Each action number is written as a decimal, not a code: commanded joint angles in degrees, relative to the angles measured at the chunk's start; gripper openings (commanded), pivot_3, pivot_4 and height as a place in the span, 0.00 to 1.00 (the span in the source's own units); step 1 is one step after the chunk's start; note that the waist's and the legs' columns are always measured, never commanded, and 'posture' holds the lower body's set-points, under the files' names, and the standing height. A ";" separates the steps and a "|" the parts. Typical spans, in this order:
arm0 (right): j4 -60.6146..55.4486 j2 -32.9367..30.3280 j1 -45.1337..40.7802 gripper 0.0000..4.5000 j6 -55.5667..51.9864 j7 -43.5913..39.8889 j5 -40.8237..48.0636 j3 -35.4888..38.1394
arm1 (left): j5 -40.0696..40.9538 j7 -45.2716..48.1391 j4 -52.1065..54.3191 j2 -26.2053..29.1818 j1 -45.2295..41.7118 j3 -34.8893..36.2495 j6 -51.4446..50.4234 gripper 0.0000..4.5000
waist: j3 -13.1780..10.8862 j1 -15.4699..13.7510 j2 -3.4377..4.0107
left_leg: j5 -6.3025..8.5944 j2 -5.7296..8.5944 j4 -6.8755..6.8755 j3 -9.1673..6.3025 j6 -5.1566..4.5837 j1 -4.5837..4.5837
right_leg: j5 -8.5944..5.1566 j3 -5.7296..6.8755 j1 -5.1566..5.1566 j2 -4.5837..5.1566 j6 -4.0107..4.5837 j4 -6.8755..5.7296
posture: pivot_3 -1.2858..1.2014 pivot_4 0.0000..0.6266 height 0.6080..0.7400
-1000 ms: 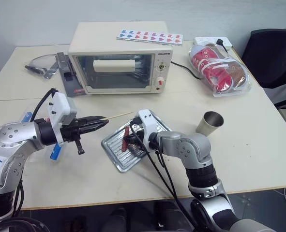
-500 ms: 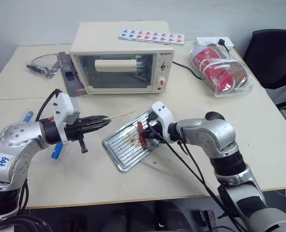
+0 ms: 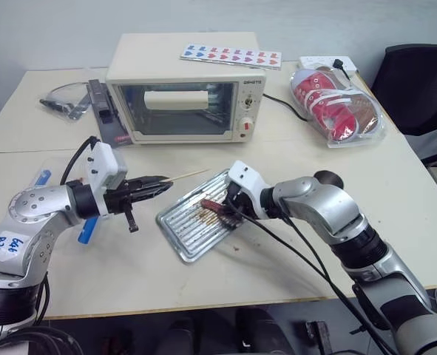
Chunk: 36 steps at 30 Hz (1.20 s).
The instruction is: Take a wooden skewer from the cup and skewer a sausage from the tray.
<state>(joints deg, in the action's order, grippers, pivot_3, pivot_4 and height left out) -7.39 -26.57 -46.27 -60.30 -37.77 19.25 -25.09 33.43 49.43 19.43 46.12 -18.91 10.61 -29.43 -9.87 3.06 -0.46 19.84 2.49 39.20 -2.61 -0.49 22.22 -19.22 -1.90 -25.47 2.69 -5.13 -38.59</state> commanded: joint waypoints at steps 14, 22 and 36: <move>-1.96 4.41 4.47 0.27 2.01 3.45 -3.12 2.22 | -1.12 1.00 -1.15 -1.15 -2.92 -1.20 1.44 0.00 | 0.01 0.14 -0.01 | 0.00 0.01 0.04 0.01 0.00 -0.01 | 0.00 0.00 0.00 0.00 0.00 -0.03 | 0.52 0.24 1.00; -2.49 5.32 5.44 0.27 1.87 3.92 -3.18 2.48 | -1.18 1.53 -1.34 -1.07 -3.25 -1.16 1.30 0.00 | 0.01 0.12 -0.01 | 0.00 0.01 0.05 0.00 0.00 -0.01 | 0.00 0.01 0.00 0.00 0.00 -0.05 | 0.52 0.24 1.00; -3.11 4.76 5.22 0.17 1.27 3.48 -3.24 3.17 | -1.66 1.58 -1.87 -1.48 -3.94 -1.78 1.47 0.00 | 0.01 0.11 -0.01 | 0.00 0.01 0.06 0.00 0.00 -0.01 | 0.00 0.01 0.00 0.00 0.00 -0.06 | 0.52 0.24 1.00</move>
<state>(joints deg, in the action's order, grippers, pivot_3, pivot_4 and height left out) -8.82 -21.59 -41.17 -58.73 -34.12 15.86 -23.59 31.96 50.86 17.24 44.96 -22.03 8.45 -29.22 -9.86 3.17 -0.47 19.83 2.50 39.26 -2.61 -0.49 22.22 -19.22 -1.89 -25.46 2.69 -5.13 -38.65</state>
